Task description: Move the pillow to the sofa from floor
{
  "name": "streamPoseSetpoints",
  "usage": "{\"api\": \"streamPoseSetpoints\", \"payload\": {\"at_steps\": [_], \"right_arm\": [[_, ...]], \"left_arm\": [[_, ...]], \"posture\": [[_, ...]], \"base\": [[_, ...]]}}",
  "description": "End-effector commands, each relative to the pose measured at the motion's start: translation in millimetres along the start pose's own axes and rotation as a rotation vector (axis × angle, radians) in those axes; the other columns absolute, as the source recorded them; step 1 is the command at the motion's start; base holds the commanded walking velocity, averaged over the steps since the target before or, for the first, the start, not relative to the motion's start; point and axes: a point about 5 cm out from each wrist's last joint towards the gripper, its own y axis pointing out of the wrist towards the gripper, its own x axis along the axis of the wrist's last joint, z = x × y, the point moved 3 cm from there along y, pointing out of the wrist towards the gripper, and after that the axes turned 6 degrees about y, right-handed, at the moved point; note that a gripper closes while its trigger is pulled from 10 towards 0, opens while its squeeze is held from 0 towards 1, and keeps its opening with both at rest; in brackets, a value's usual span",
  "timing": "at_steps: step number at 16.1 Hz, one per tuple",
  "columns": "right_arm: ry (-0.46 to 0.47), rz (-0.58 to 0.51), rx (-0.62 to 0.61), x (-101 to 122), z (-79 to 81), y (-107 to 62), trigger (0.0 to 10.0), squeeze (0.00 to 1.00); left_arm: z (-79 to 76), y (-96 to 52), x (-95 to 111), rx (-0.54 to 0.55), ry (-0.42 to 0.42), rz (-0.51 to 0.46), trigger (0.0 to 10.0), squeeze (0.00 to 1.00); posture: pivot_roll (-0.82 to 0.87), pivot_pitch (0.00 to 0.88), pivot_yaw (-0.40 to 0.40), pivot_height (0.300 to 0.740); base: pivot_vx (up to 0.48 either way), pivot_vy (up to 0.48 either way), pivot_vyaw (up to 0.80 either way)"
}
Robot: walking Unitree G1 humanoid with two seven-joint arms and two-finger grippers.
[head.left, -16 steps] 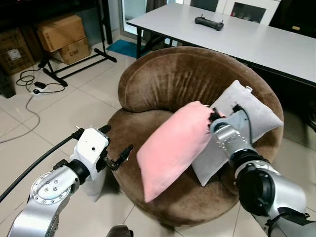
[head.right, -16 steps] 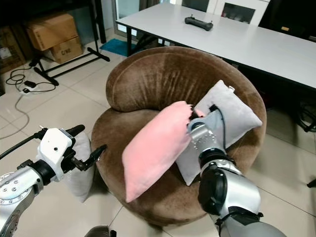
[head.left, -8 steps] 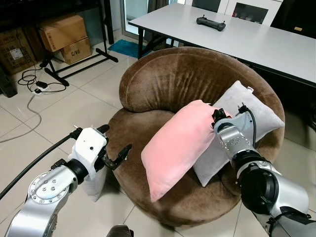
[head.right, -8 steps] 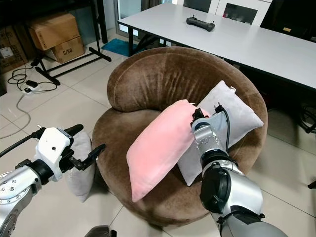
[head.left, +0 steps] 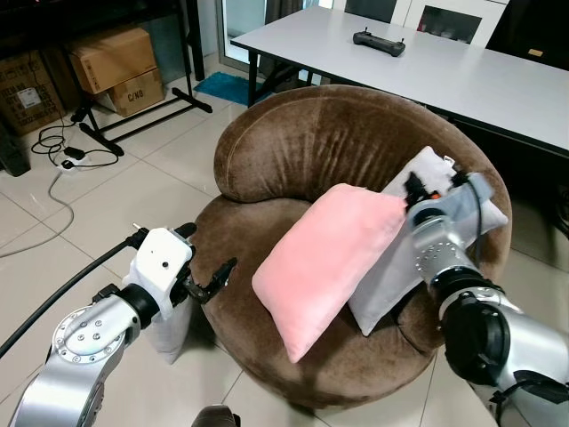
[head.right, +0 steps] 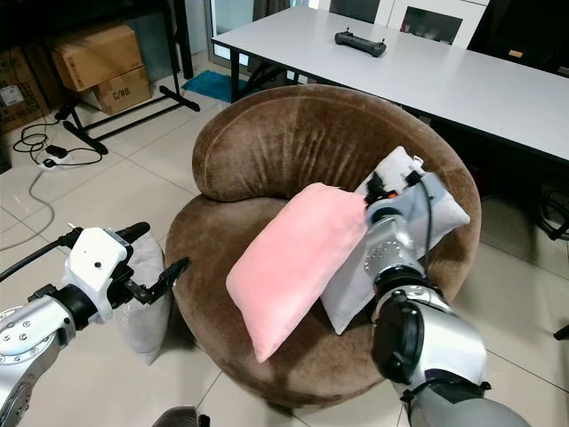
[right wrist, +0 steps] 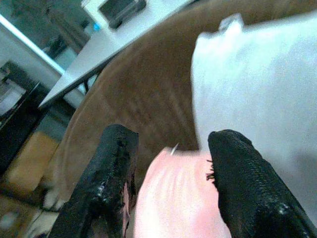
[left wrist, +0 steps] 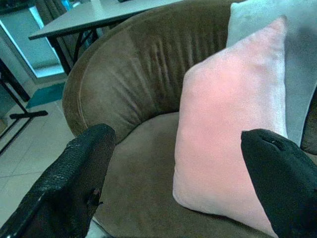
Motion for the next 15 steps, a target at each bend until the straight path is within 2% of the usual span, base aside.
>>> {"api": "streamPoseSetpoints", "payload": {"at_steps": [1, 2, 3, 4, 5, 6, 7, 8, 9, 11, 12, 15], "right_arm": [[-0.029, -0.091, 0.004, 23, 8.6, 4.1, 10.0, 1.00], [0.028, -0.110, 0.034, 29, 14.9, 5.2, 10.0, 1.00], [0.016, -0.106, 0.077, 29, 21.8, 5.4, 10.0, 1.00], [-0.114, -0.072, 0.217, 21, 40.5, 2.8, 10.0, 0.69], [-0.285, -0.061, 0.329, 10, 53.7, -3.3, 10.0, 0.00], [-0.378, -0.046, 0.367, 1, 57.4, -7.5, 10.0, 0.00], [-0.468, -0.020, 0.496, -16, 66.5, -22.7, 10.0, 0.00], [-0.519, -0.011, 0.559, -26, 67.2, -38.8, 10.0, 0.00], [-0.532, -0.009, 0.564, -28, 65.3, -46.1, 10.0, 0.00], [-0.563, 0.004, 0.549, -31, 54.5, -71.6, 10.0, 0.00], [-0.577, 0.033, 0.501, -34, 44.9, -82.2, 10.0, 0.00], [-0.600, 0.075, 0.458, -41, 36.8, -97.7, 10.0, 0.00]], "left_arm": [[-1.9, 2.5, 2, -0.004, 0.010, -0.008, 10.0, 0.00], [-0.1, 2.7, 2, 0.021, 0.011, -0.016, 10.0, 0.00], [1.3, 2.9, 3, 0.041, 0.004, -0.022, 10.0, 0.00], [6.0, 4.2, 4, 0.112, -0.022, -0.035, 10.0, 0.00], [9.5, 5.1, 3, 0.176, -0.056, -0.042, 10.0, 0.00], [10.8, 5.5, 2, 0.209, -0.072, -0.039, 10.0, 0.00], [12.0, 5.2, -1, 0.267, -0.094, -0.031, 10.0, 0.00], [13.6, 3.1, -3, 0.324, -0.086, -0.013, 10.0, 0.00], [13.7, 2.1, -4, 0.342, -0.082, -0.010, 10.0, 0.00], [13.2, -3.3, -1, 0.385, -0.052, -0.009, 10.0, 0.00], [9.7, -4.6, 0, 0.382, -0.050, -0.006, 10.0, 0.00], [7.5, -1.8, 1, 0.391, -0.054, -0.009, 10.0, 0.00]], "posture": [[0.20, 0.000, -0.068, 0.740], [0.20, 0.000, -0.068, 0.740], [0.20, 0.000, -0.068, 0.740], [0.19, 0.000, -0.077, 0.740], [0.18, 0.000, -0.080, 0.740], [0.18, 0.000, -0.080, 0.740], [0.17, 0.000, -0.081, 0.740], [0.16, 0.000, -0.084, 0.740], [0.16, 0.000, -0.084, 0.740], [0.15, 0.000, -0.093, 0.740], [0.14, 0.000, -0.085, 0.740], [0.13, 0.000, -0.079, 0.740]], "base": [[0.000, 0.000, 0.00], [0.000, 0.000, 0.00], [0.000, 0.000, 0.00], [0.000, 0.000, 0.00], [0.000, 0.000, 0.00], [0.000, 0.000, 0.00], [0.000, 0.000, 0.00], [0.000, 0.000, 0.00], [0.000, 0.000, 0.00], [0.000, 0.000, 0.00], [0.000, 0.000, 0.00], [0.000, 0.000, 0.00]]}}
